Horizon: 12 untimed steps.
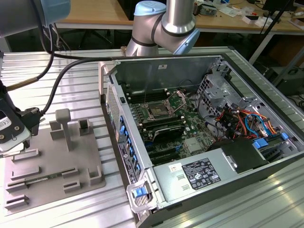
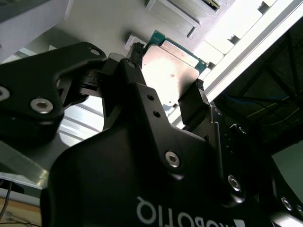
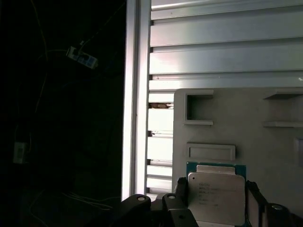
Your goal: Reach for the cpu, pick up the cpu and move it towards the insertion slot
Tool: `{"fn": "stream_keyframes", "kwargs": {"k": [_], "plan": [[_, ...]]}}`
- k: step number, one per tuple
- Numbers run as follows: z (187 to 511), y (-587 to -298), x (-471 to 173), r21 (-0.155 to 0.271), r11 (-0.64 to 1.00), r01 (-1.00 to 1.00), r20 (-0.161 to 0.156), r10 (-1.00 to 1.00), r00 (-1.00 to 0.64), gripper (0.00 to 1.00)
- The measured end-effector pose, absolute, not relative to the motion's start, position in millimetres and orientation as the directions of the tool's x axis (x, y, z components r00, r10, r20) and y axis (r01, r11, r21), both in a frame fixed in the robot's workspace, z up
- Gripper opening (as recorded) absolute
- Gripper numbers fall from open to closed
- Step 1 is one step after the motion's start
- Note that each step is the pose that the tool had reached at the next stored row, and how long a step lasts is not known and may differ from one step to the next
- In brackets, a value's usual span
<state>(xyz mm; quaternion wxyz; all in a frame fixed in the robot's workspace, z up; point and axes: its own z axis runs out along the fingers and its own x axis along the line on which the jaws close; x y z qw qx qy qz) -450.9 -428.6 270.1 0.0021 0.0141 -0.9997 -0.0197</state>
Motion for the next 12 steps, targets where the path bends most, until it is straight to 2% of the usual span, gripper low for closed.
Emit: {"fn": "stream_keyframes", "kwargs": {"k": [12], "plan": [[276.3, -428.6, -450.8, 0.040, 0.999, -0.028, 0.004, -0.028, -1.000, 0.55]]}}
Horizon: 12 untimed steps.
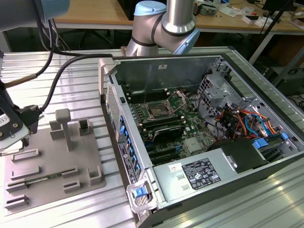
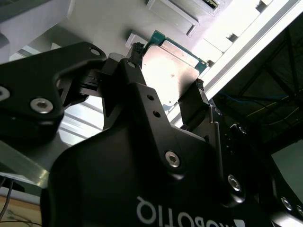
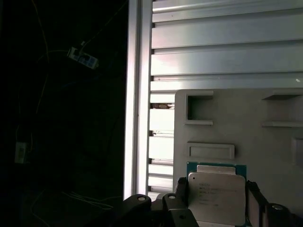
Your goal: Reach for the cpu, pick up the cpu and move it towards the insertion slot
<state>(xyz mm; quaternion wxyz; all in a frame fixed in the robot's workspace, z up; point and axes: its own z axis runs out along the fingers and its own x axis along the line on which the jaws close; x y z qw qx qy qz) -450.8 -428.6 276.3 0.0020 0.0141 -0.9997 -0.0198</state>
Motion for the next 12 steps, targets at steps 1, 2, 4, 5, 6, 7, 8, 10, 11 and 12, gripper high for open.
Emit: {"fn": "stream_keyframes", "kwargs": {"k": [1, 2, 4, 5, 6, 7, 8, 10, 11, 12], "plan": [[276.7, -428.7, -450.8, 0.040, 0.999, -0.028, 0.004, -0.028, -1.000, 0.55], [277.0, -428.7, -450.8, 0.040, 0.999, -0.028, 0.003, -0.028, -1.000, 0.55], [277.7, -428.6, -450.9, 0.040, 0.999, -0.028, 0.003, -0.028, -1.000, 0.55], [278.0, -428.7, -450.8, 0.040, 0.999, -0.028, 0.004, -0.028, -1.000, 0.55], [278.3, -428.7, -450.8, 0.040, 0.999, -0.028, 0.004, -0.028, -1.000, 0.55], [278.9, -428.7, -450.8, 0.040, 0.999, -0.028, 0.003, -0.028, -1.000, 0.55], [279.2, -428.6, -450.9, 0.040, 0.999, -0.028, 0.003, -0.028, -1.000, 0.55], [279.9, -428.7, -450.8, 0.040, 0.999, -0.028, 0.003, -0.028, -1.000, 0.55], [280.2, -428.7, -450.9, 0.040, 0.999, -0.028, 0.004, -0.028, -1.000, 0.55], [280.5, -428.7, -450.8, 0.040, 0.999, -0.028, 0.003, -0.028, -1.000, 0.55]]}}
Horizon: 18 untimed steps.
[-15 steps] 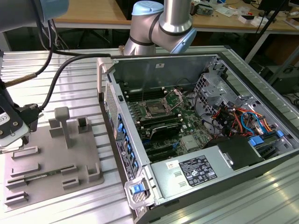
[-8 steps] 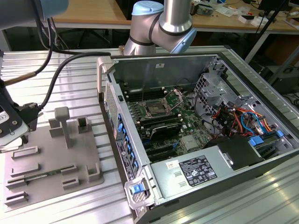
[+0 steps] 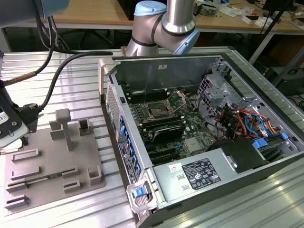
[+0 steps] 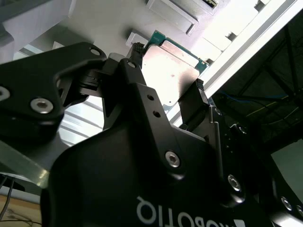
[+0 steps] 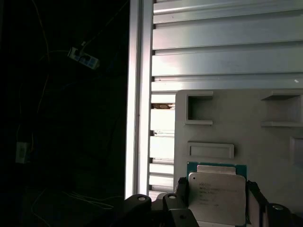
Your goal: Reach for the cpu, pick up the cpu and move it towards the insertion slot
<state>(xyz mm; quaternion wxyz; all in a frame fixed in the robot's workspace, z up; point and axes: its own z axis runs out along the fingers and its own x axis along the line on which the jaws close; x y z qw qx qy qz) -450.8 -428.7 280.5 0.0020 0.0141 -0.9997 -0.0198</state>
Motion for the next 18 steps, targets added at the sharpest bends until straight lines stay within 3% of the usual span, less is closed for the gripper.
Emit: {"fn": "stream_keyframes", "kwargs": {"k": [18], "plan": [[286.5, -428.7, -450.8, 0.040, 0.999, -0.028, 0.003, -0.028, -1.000, 0.55]]}}
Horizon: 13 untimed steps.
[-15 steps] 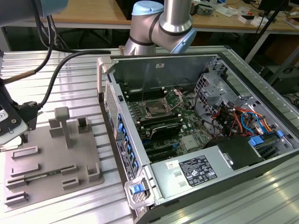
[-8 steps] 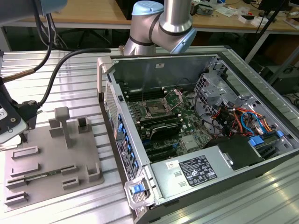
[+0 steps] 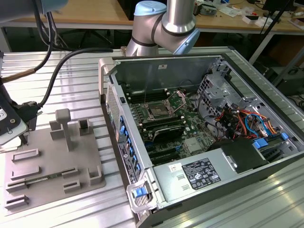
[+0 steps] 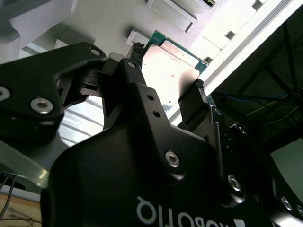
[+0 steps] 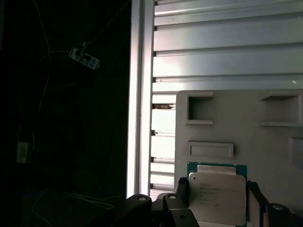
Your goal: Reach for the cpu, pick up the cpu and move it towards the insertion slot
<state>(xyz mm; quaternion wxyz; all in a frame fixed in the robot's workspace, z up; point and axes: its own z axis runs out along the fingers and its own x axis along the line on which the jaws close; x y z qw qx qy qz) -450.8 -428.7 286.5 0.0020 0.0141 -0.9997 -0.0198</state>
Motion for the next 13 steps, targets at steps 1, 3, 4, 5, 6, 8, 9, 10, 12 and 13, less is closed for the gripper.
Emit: {"fn": "stream_keyframes", "kwargs": {"k": [1, 3, 4, 5, 6, 8, 9, 10, 12, 13], "plan": [[286.9, -428.7, -450.8, 0.040, 0.999, -0.028, 0.004, -0.028, -1.000, 0.55], [287.5, -428.7, -450.8, 0.040, 0.999, -0.028, 0.003, -0.028, -1.000, 0.55], [287.8, -428.7, -450.8, 0.040, 0.999, -0.028, 0.003, -0.028, -1.000, 0.55], [288.2, -428.7, -450.8, 0.040, 0.999, -0.028, 0.004, -0.028, -1.000, 0.55], [288.3, -428.7, -450.8, 0.040, 0.999, -0.028, 0.003, -0.028, -1.000, 0.55], [289.1, -428.7, -450.8, 0.040, 0.999, -0.028, 0.004, -0.028, -1.000, 0.55], [289.3, -428.7, -450.8, 0.040, 0.999, -0.028, 0.003, -0.028, -1.000, 0.55], [289.4, -428.7, -450.8, 0.040, 0.999, -0.028, 0.003, -0.028, -1.000, 0.55], [289.9, -428.7, -450.8, 0.040, 0.999, -0.028, 0.003, -0.028, -1.000, 0.55], [290.1, -428.7, -450.8, 0.040, 0.999, -0.028, 0.003, -0.028, -1.000, 0.55]]}}
